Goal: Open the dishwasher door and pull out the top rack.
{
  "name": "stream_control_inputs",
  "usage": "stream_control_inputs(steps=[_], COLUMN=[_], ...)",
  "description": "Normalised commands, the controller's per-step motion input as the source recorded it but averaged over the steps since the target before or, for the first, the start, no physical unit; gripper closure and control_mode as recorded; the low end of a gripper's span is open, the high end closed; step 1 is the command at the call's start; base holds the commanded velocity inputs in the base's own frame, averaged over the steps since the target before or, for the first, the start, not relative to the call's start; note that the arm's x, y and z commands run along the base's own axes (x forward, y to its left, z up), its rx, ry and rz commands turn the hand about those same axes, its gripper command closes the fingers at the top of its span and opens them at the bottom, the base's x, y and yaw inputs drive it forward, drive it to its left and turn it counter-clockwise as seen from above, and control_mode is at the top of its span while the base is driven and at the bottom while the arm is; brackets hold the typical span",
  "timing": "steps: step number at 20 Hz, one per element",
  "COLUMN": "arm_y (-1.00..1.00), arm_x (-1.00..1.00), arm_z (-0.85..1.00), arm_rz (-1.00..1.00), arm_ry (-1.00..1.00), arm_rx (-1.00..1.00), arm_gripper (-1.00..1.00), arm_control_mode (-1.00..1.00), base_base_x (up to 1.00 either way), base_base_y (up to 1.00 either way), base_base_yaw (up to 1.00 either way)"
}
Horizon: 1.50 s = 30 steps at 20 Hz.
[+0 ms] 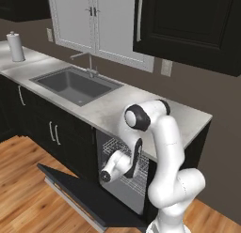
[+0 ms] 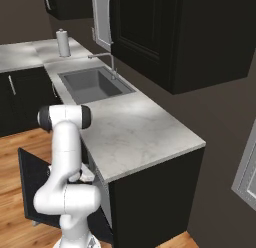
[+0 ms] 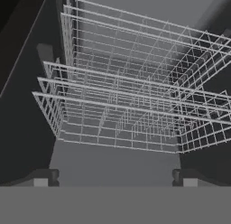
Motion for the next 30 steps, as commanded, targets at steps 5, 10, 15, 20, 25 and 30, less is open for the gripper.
stream_control_inputs(steps=[5,10,15,20,25,30], arm_y=[0.01,0.00,0.00,0.00,-0.08,-0.22], arm_x=[0.19,0.22,0.13,0.18,0.32,0.28], arm_z=[-0.24,-0.02,0.02,-0.09,-0.11,-0.04], arm_rz=[-0.15,-0.15,-0.13,-0.10,-0.08,-0.08], arm_ry=[-0.19,-0.19,-0.15,-0.11,-0.04,-0.06], arm_rx=[0.00,0.01,0.06,0.04,0.01,0.00], arm_gripper=[-1.00,-1.00,-1.00,-1.00,-1.00,-1.00], arm_control_mode=[-1.00,-1.00,-1.00,-1.00,-1.00,-1.00], base_base_x=[0.00,0.00,0.00,0.00,0.00,0.00], base_base_y=[0.00,0.00,0.00,0.00,0.00,0.00], base_base_yaw=[0.00,0.00,0.00,0.00,0.00,0.00])
